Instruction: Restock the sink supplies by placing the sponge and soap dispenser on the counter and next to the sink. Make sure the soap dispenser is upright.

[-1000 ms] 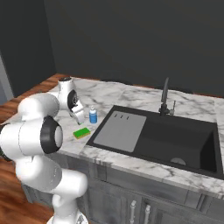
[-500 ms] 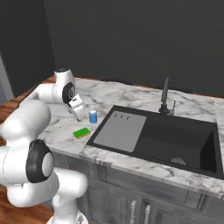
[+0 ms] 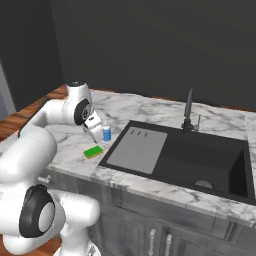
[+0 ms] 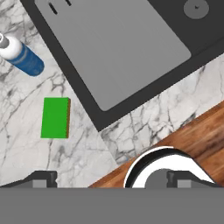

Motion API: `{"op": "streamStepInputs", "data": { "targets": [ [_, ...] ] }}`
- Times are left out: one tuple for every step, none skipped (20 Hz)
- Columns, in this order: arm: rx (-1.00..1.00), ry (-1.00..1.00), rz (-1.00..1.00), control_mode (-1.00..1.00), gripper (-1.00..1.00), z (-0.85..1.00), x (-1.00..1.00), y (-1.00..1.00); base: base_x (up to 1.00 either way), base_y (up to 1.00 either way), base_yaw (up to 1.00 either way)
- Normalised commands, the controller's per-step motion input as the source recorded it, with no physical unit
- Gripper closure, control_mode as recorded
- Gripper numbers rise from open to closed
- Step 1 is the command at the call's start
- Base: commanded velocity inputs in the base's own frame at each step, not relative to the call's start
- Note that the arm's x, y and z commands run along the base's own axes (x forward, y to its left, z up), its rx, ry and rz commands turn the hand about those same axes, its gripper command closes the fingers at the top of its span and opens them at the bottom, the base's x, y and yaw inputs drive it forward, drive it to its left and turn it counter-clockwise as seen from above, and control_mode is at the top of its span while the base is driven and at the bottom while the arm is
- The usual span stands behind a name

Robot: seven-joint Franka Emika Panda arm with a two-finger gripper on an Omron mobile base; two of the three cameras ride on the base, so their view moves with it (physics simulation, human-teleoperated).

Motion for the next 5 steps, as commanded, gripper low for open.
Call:
{"op": "streamStepInputs", "data": {
  "targets": [
    [0.00, 0.00, 0.00, -1.00, -1.00, 0.00, 0.00, 0.00, 0.00, 0.00, 0.00],
    [0.00, 0.00, 0.00, -1.00, -1.00, 0.00, 0.00, 0.00, 0.00, 0.00, 0.00],
    [0.00, 0.00, 0.00, -1.00, -1.00, 0.00, 0.00, 0.00, 0.00, 0.00, 0.00],
    [0.00, 0.00, 0.00, -1.00, -1.00, 0.00, 0.00, 0.00, 0.00, 0.00, 0.00],
    [0.00, 0.00, 0.00, -1.00, -1.00, 0.00, 0.00, 0.00, 0.00, 0.00, 0.00]
  ]
}}
